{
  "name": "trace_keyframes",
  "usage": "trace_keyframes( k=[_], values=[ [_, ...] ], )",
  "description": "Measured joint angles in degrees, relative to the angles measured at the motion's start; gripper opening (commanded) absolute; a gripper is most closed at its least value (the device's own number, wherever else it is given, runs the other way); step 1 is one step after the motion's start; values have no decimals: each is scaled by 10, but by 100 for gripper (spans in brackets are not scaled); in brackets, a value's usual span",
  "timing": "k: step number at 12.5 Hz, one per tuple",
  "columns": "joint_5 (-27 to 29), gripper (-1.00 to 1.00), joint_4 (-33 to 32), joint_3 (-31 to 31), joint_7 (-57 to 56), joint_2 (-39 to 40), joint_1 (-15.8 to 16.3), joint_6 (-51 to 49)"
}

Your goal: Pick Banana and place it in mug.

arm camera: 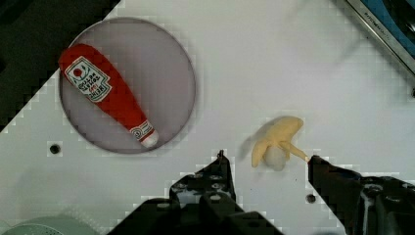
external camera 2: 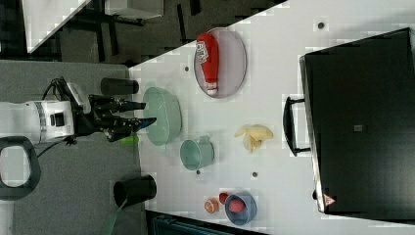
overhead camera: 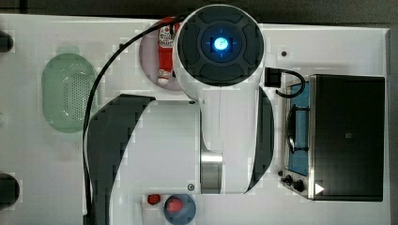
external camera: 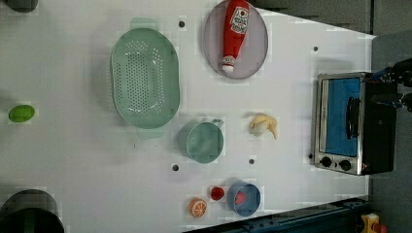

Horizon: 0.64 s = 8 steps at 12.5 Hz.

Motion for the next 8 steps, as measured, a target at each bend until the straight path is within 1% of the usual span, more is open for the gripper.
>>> trace_keyframes(
  k=[1,2,3,5,6,8],
  values=[
    [-1,54,-33,-7,-1,-30,-1,-37],
    [0,83,-68,-10,-8,-73,-8,-88],
    [0,97,-102,-17,-14,-123,-12,-116],
    [-5,100,-111,-39,-24,-176,-8,-113],
    [-2,100,-104,-41,-24,-187,-13,-101],
    [-1,100,-104,-51,-24,-187,-9,-50]
  ],
)
